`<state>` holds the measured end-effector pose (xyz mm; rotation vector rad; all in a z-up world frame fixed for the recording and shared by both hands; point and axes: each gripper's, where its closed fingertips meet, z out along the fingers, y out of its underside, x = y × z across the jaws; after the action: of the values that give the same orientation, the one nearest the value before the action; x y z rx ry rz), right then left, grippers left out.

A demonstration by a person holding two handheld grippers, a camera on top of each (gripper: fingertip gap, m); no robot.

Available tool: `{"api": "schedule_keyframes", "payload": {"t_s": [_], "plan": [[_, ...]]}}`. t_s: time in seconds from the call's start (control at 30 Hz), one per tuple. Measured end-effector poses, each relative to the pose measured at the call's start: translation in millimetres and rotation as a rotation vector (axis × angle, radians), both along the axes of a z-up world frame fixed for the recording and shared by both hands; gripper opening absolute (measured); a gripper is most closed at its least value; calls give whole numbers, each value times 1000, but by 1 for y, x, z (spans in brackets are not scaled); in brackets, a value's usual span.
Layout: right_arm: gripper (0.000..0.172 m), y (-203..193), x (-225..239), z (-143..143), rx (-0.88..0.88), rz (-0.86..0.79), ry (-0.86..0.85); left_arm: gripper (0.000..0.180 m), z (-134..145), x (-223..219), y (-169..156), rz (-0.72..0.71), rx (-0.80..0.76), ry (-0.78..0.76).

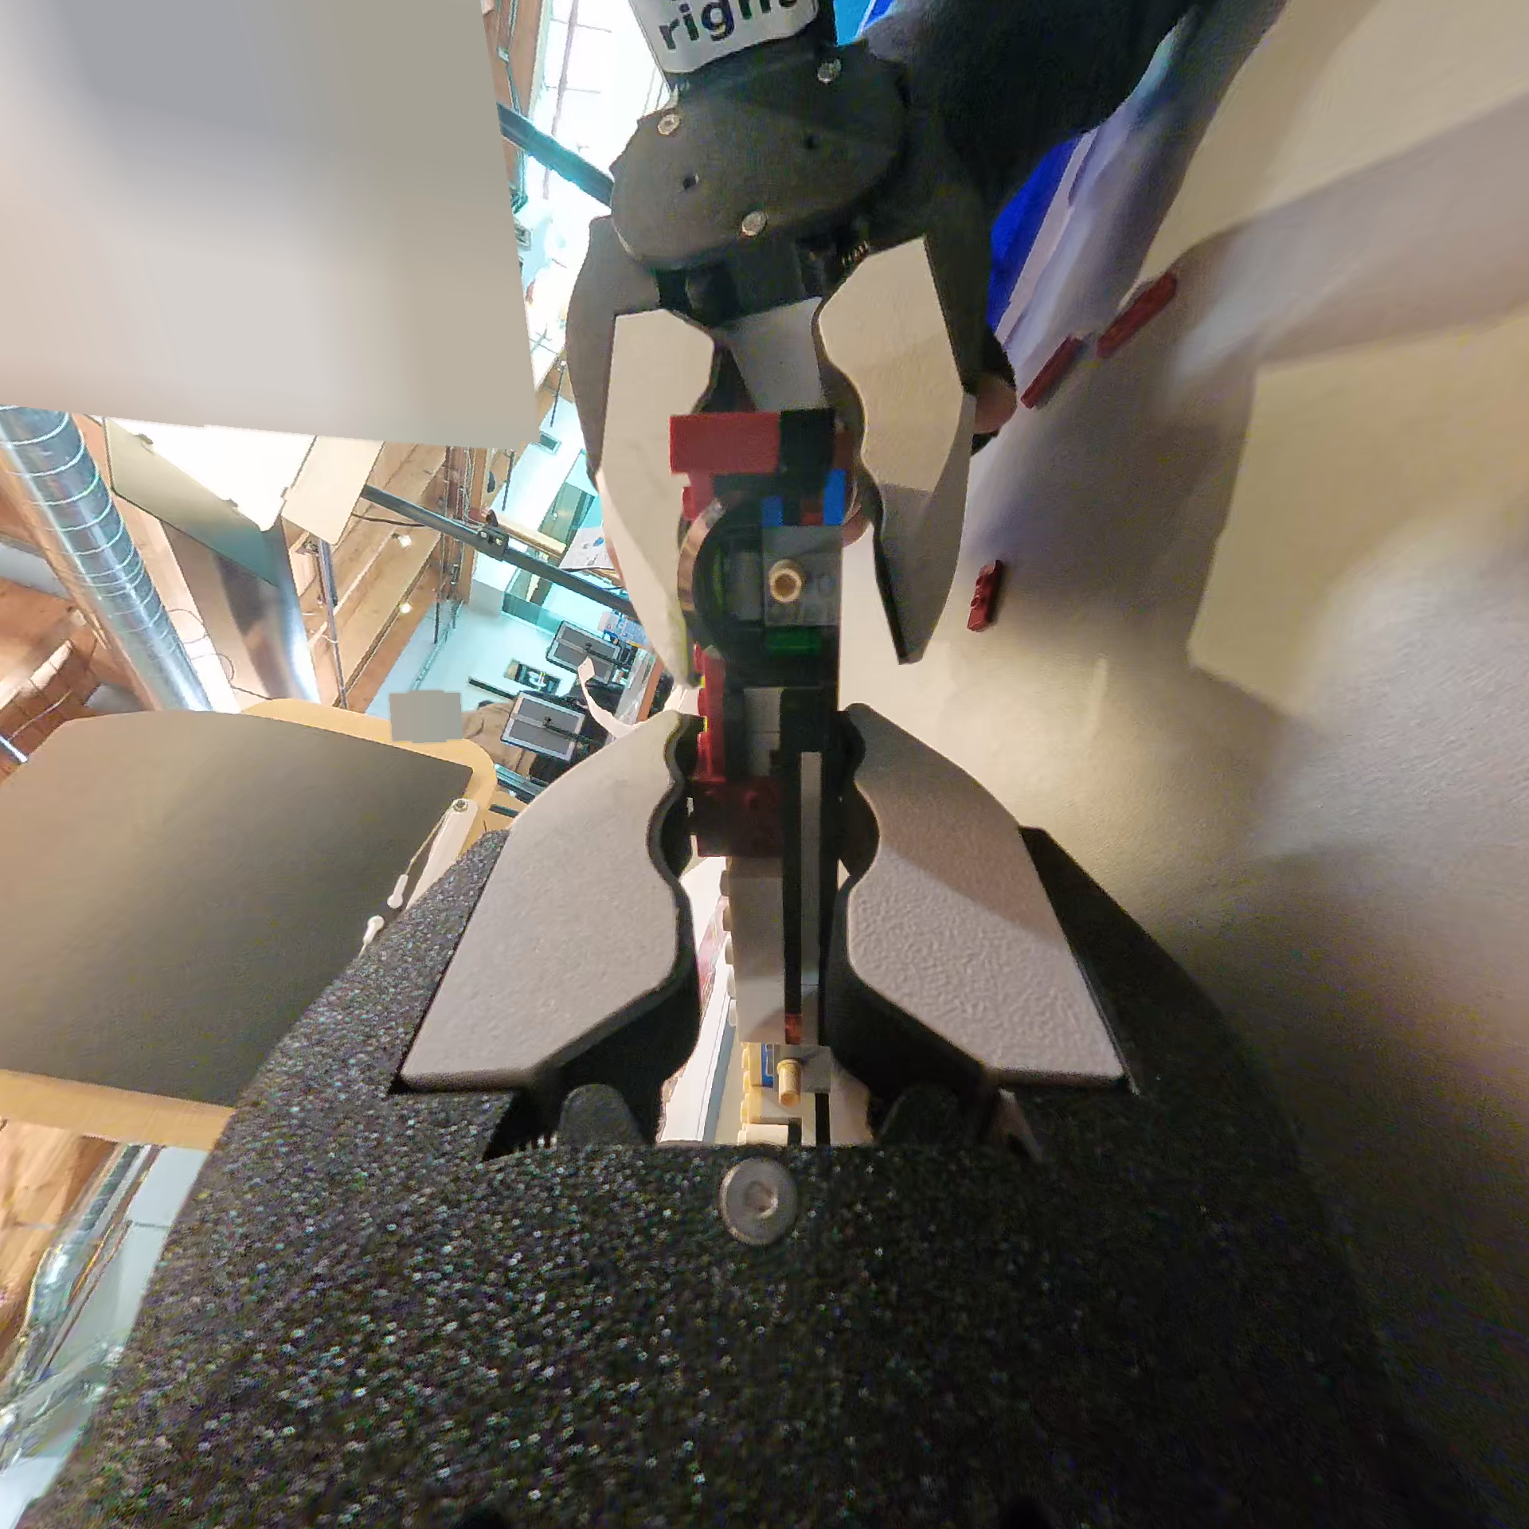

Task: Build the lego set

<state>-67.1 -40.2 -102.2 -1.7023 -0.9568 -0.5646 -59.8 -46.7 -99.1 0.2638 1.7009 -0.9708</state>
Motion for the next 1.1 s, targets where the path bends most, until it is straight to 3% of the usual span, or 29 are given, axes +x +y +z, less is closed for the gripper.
{"api": "schedule_keyframes", "payload": {"t_s": [0.33,1.1], "plan": [[33,2,0,-2,25,-10,-103,32,-3,-2,-3,-12,33,-13],[32,5,10,-2,34,-86,-181,40,-4,-3,-1,-5,30,43]]}}
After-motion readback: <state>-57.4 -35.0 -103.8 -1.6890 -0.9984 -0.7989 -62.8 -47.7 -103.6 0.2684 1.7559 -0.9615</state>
